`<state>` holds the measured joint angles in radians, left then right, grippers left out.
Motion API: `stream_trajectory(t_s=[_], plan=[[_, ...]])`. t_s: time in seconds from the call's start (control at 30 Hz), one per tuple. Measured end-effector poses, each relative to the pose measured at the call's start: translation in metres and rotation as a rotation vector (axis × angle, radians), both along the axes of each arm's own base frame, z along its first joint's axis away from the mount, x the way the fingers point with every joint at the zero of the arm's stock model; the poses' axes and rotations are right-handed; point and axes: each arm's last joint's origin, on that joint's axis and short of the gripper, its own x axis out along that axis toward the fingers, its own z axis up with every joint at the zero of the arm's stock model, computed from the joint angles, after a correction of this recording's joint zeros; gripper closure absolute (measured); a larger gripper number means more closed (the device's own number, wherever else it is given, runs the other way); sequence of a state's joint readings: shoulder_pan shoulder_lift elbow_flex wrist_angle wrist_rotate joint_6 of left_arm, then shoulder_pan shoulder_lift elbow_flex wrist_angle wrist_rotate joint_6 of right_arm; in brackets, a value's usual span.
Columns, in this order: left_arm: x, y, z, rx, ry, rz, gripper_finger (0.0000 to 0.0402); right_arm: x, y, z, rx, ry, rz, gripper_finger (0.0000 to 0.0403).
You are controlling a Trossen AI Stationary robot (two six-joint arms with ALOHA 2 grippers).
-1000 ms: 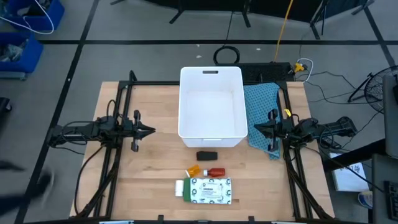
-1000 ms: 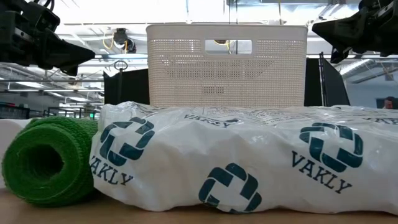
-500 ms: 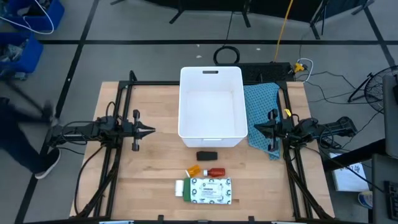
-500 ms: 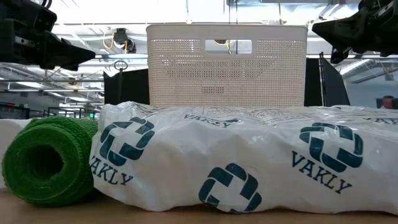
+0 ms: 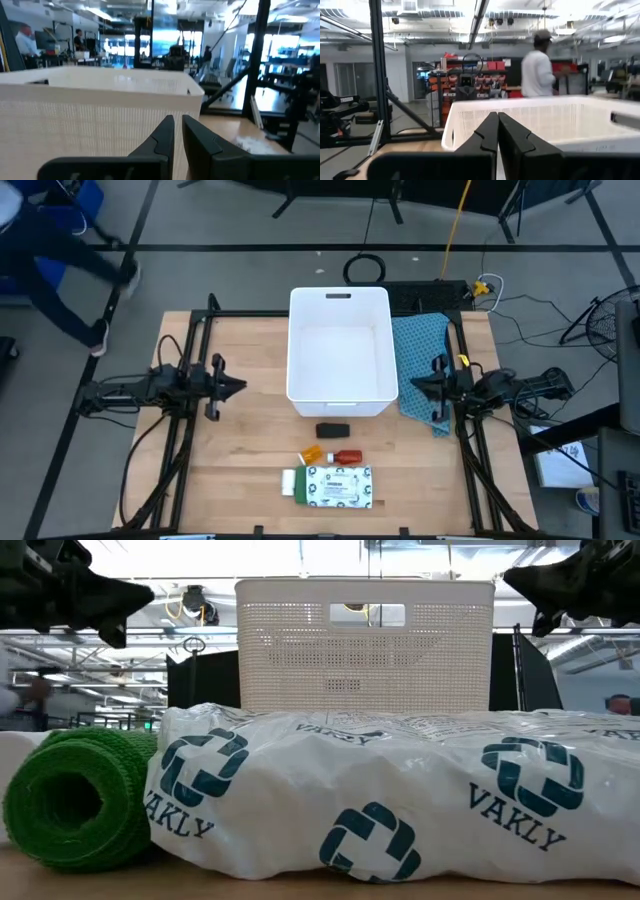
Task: Pick & place medical supplies in basket/bin
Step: Put the white medicine bottle into the white bin
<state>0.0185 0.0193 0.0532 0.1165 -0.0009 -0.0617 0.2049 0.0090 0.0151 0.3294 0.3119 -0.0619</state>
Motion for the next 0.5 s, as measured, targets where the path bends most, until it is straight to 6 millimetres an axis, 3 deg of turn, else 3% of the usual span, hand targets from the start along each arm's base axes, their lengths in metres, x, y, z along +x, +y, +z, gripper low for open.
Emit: stream_trajectory(t_s=[0.33, 0.5], plan=[[-0.0001, 0.0, 0.0008, -0.213, -0.012, -0.033, 0.0364, -0.0001, -0.0001, 0.0003, -0.111, 0.011, -0.037, 0.0403], [0.0004, 0.001, -0.0036, -0.222, 0.052, 0.009, 0.0364, -0.0001, -0.0001, 0.0002, -0.112, 0.012, -0.037, 0.0403]])
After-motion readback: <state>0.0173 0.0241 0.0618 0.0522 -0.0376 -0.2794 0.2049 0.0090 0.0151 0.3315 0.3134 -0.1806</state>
